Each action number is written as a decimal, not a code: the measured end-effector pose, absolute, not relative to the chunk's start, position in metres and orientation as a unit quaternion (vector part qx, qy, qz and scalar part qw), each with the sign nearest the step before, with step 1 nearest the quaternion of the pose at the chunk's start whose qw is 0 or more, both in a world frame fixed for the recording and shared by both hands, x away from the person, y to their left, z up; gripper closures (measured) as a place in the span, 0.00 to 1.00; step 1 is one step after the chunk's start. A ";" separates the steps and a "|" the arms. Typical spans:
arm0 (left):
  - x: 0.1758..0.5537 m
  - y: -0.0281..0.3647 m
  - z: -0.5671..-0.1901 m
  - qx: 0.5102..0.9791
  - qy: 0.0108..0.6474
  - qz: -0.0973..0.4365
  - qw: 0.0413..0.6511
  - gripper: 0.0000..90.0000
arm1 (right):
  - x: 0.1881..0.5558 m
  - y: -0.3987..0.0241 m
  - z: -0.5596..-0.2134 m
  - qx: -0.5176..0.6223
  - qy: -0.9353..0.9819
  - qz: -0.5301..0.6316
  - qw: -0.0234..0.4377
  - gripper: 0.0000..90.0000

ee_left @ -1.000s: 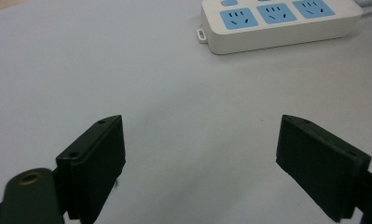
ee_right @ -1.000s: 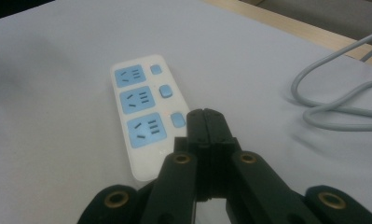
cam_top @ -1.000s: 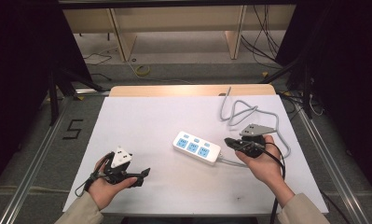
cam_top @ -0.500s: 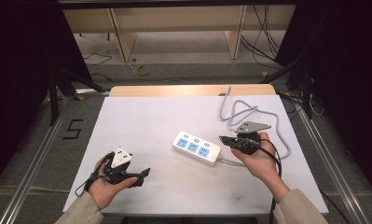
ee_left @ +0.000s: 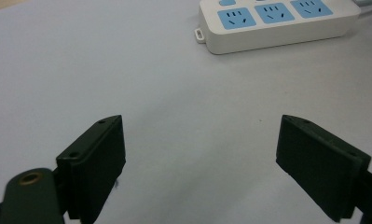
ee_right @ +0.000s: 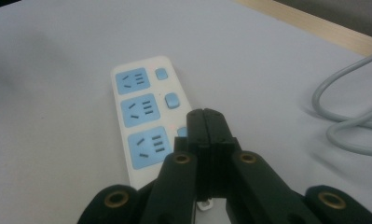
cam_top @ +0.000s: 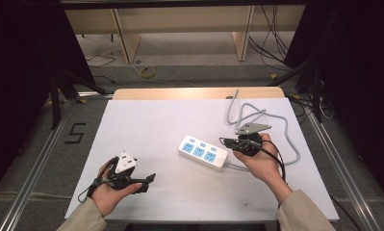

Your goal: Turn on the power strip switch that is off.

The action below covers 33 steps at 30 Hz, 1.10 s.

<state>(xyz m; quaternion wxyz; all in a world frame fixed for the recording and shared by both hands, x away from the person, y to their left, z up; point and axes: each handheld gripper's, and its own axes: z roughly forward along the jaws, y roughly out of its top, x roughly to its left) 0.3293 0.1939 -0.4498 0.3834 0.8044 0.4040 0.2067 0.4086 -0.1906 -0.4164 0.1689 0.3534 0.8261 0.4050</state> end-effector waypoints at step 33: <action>0.329 0.194 -0.450 0.805 0.403 0.204 0.385 0.17 | 0.431 -0.153 -0.423 0.334 0.850 0.375 0.158 1.00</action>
